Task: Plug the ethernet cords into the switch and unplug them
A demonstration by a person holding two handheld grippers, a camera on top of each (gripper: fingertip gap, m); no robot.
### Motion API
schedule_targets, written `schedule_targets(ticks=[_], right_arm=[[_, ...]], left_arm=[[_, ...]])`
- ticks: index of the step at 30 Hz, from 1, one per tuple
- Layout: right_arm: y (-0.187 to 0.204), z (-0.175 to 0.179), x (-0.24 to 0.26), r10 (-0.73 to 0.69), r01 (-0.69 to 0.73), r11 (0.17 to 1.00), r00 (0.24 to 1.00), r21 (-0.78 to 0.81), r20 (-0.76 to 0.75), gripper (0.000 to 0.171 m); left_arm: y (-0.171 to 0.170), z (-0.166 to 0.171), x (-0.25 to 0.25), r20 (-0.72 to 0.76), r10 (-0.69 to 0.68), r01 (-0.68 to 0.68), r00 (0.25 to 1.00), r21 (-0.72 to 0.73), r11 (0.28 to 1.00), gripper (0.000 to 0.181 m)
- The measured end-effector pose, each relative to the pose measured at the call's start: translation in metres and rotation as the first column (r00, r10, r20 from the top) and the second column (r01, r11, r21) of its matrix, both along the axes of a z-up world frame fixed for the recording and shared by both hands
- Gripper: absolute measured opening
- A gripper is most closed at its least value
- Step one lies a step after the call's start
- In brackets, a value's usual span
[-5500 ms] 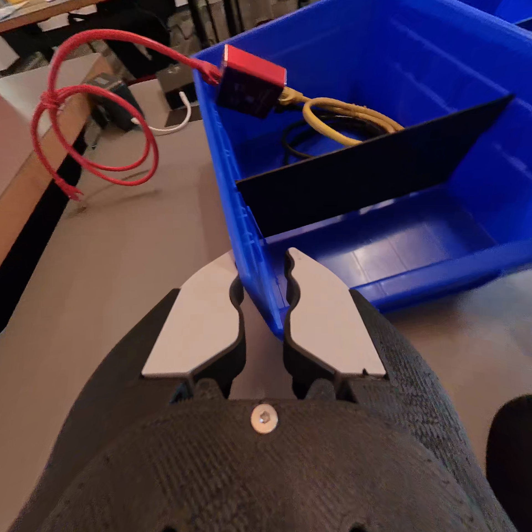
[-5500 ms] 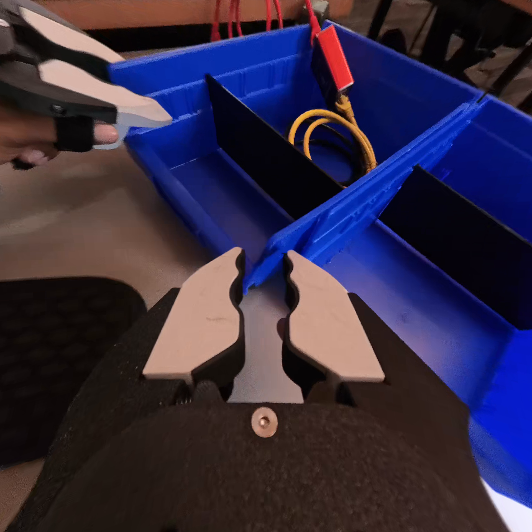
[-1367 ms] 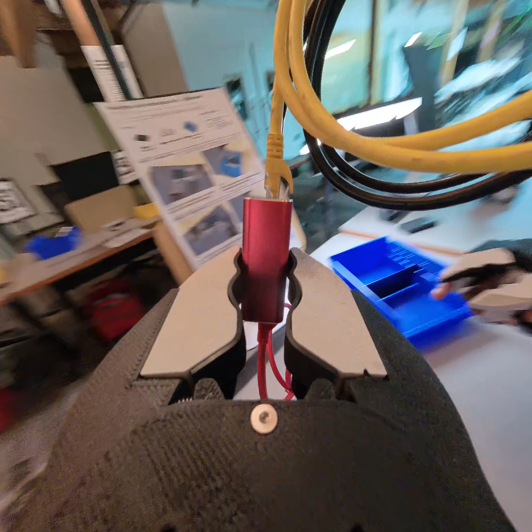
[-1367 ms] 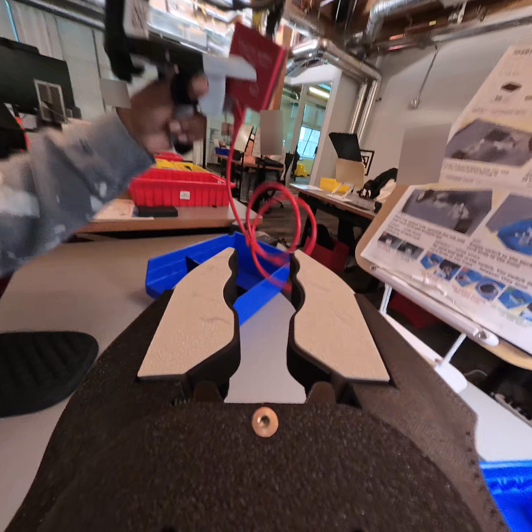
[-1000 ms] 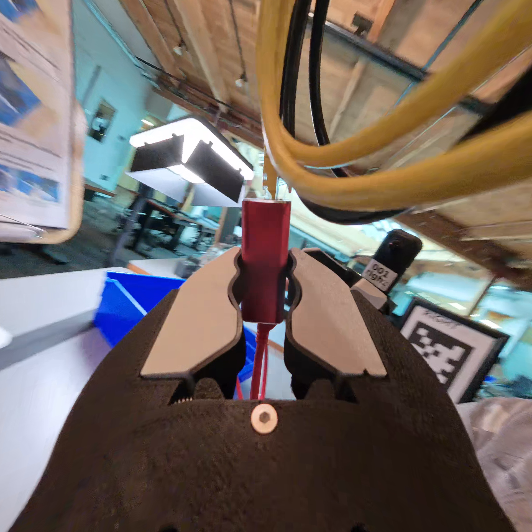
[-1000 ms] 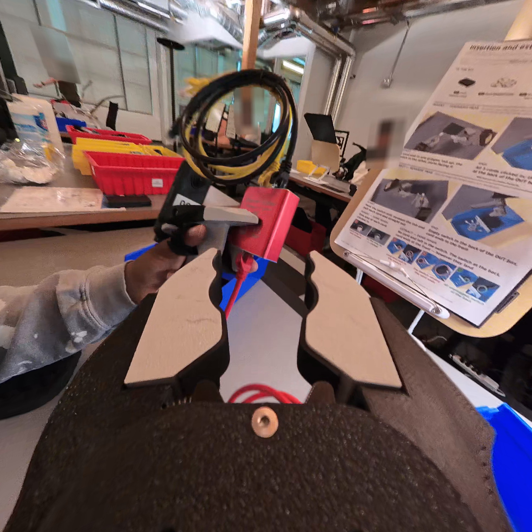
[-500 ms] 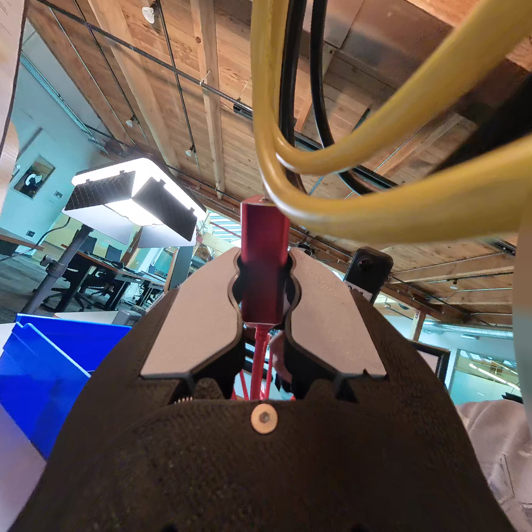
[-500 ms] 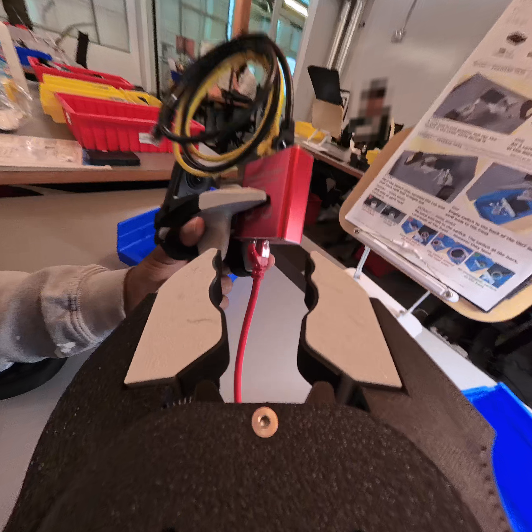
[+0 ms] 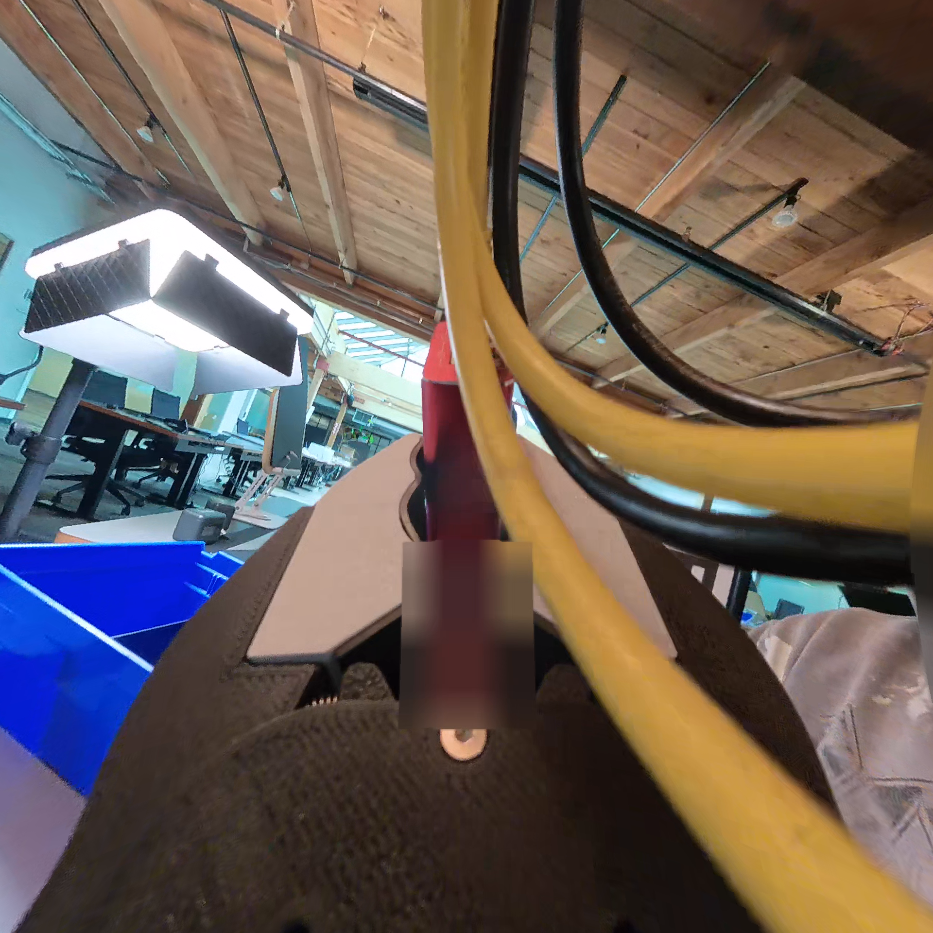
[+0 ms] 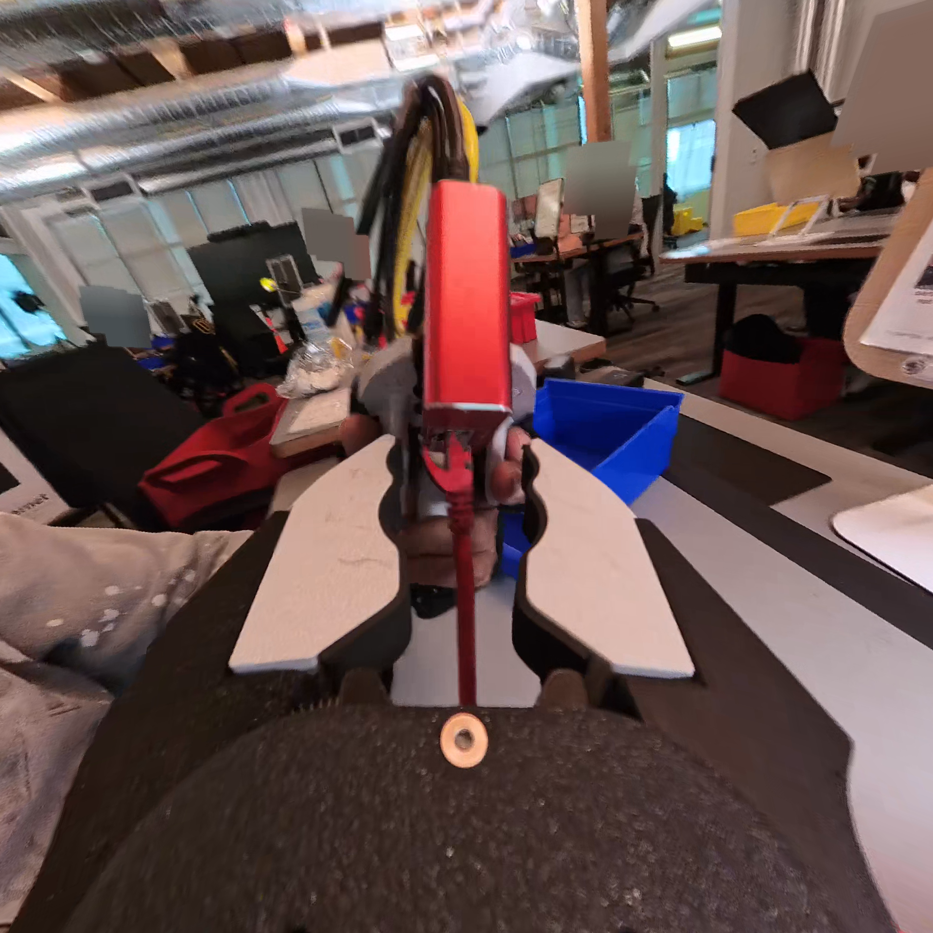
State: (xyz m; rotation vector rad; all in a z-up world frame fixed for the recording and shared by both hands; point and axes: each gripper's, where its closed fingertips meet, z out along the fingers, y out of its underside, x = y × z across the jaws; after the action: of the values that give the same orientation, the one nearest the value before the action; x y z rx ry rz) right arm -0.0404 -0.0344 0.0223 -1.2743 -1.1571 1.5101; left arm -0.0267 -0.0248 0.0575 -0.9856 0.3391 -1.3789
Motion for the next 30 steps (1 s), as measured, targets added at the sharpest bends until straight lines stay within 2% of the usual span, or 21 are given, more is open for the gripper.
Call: schedule_targets(ticks=[2,4,6,8,12,15,22,25,28,30], right_arm=[[-0.003,0.012,0.007,0.042,-0.045,0.998,0.997,-0.04,-0.061,0.045],[0.002,0.013,0.01,0.004,-0.005,1.0,0.999,-0.021,-0.044,0.04],[-0.001,0.015,0.015,-0.008,0.01,0.998,0.999,0.063,-0.041,0.027],[-0.01,0.019,0.02,0.019,-0.015,0.99,0.999,0.14,-0.028,0.026],[-0.03,0.019,0.037,0.084,-0.101,0.927,0.995,0.361,0.061,0.026],[-0.04,0.024,0.047,0.121,-0.137,0.904,0.991,0.406,0.065,0.026],[-0.042,0.02,0.051,0.186,-0.197,0.904,0.98,0.38,0.066,0.026],[-0.041,0.023,0.055,0.22,-0.219,0.912,0.975,0.346,0.036,0.026],[-0.038,0.026,0.059,0.25,-0.24,0.92,0.968,0.31,0.008,0.026],[-0.033,0.02,0.056,0.204,-0.208,0.919,0.978,0.334,0.049,0.026]], left_arm=[[0.001,-0.004,0.002,-0.046,0.008,-0.008,0.999,-0.004,1.0,0.028],[-0.003,-0.006,0.008,-0.074,-0.005,0.006,0.997,0.017,1.0,0.028],[-0.007,-0.007,0.018,-0.123,-0.005,0.011,0.992,0.05,0.999,0.028],[-0.017,-0.004,0.023,-0.14,-0.025,0.04,0.99,0.105,0.994,0.029],[-0.042,-0.006,0.037,-0.28,-0.05,0.12,0.959,0.24,0.963,0.028],[-0.056,-0.006,0.04,-0.318,-0.122,0.207,0.94,0.25,0.946,0.033],[-0.054,-0.024,0.052,-0.37,-0.241,0.306,0.897,0.125,0.944,0.047],[-0.051,-0.044,0.058,-0.449,-0.284,0.345,0.847,0.059,0.937,0.05],[-0.024,-0.088,0.052,-0.575,-0.234,0.256,0.784,-0.044,0.966,0.053],[-0.01,-0.105,0.047,-0.605,-0.204,0.196,0.769,-0.081,0.977,0.052]])
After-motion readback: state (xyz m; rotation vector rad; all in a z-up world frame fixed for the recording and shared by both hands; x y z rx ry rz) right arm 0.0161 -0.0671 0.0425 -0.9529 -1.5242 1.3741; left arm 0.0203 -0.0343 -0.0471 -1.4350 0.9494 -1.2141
